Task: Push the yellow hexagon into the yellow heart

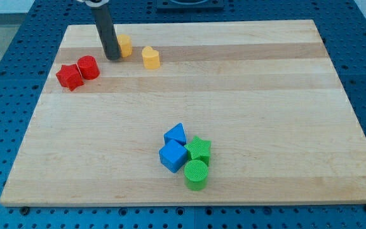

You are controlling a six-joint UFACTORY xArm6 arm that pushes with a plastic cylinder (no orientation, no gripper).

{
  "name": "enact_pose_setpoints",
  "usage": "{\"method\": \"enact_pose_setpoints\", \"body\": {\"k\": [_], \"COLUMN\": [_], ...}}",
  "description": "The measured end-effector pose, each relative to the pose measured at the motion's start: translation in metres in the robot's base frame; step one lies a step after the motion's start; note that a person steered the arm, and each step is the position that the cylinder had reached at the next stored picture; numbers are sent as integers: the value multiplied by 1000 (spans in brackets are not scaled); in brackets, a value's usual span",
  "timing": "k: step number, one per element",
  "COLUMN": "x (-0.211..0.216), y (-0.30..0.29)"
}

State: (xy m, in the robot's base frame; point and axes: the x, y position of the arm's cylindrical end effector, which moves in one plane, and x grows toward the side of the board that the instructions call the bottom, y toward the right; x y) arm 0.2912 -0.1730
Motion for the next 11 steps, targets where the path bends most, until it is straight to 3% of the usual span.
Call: {"method": "enact_pose_setpoints", "body": {"k": [4,7,10,11], "x": [-34,-7,0,44], "y": [-11,70,45,45]}}
